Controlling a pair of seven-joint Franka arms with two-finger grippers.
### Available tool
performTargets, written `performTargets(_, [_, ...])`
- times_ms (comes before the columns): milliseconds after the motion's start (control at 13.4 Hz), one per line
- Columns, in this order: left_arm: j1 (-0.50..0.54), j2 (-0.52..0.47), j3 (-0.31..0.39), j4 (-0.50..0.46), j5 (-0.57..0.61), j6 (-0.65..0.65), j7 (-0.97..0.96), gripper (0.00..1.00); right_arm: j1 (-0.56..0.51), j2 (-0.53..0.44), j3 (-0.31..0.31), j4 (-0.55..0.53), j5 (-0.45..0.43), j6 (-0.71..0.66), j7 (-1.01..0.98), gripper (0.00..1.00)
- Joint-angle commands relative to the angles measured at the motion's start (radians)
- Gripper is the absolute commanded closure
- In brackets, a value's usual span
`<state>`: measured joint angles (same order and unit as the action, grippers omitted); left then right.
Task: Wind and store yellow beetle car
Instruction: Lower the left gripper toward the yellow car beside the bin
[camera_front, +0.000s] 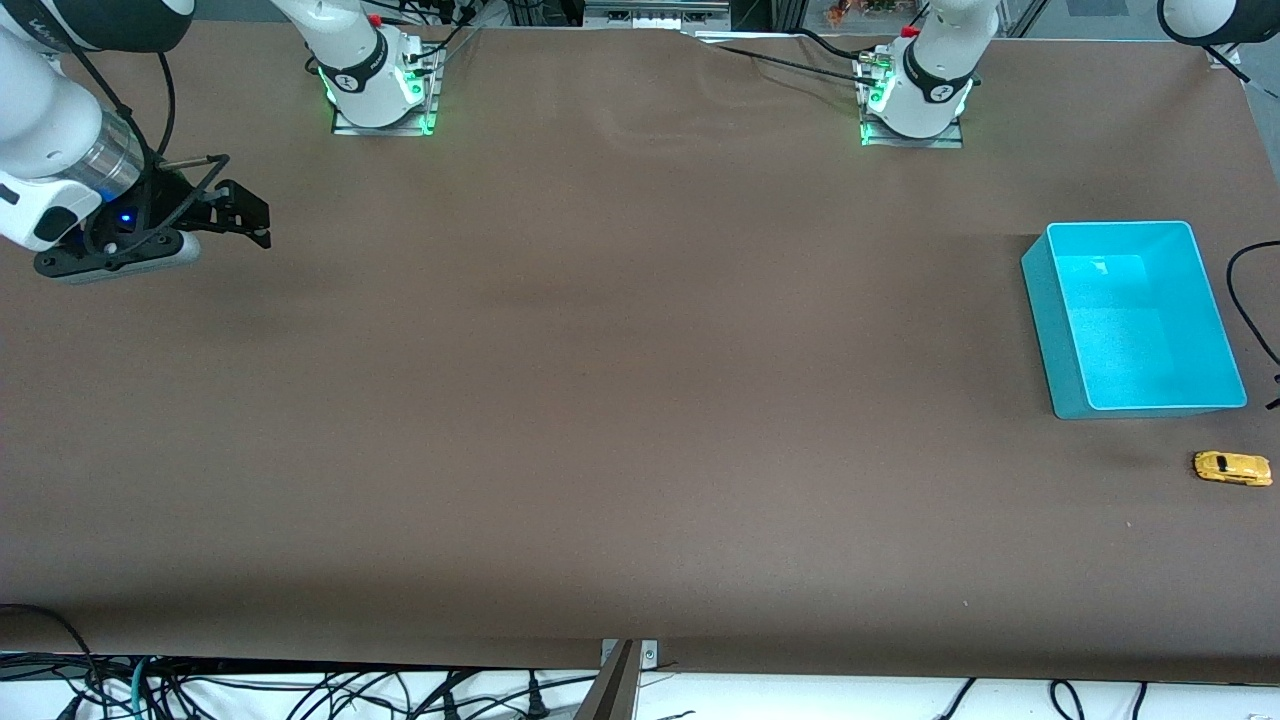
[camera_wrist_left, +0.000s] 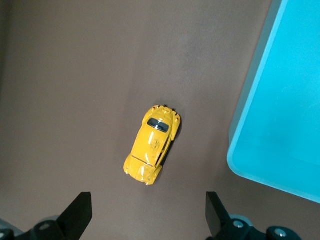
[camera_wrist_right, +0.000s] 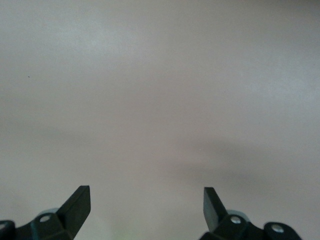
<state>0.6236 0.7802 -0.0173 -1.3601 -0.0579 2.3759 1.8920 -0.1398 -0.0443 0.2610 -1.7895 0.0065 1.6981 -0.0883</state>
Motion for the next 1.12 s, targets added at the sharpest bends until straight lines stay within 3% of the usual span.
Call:
performTargets(0, [0.01,0.043,-0.006,0.042,-0.033,-0.004,0.058,0.0,-0.001,0.009,0.03,0.007,0.009,-0.02,0.044,0.0])
performTargets(1046, [0.007,0.099,-0.018,0.062,-0.046,0.048,0.242,0.0,-0.001,0.018,0.032,0.004,0.009,-0.017,0.047,0.0])
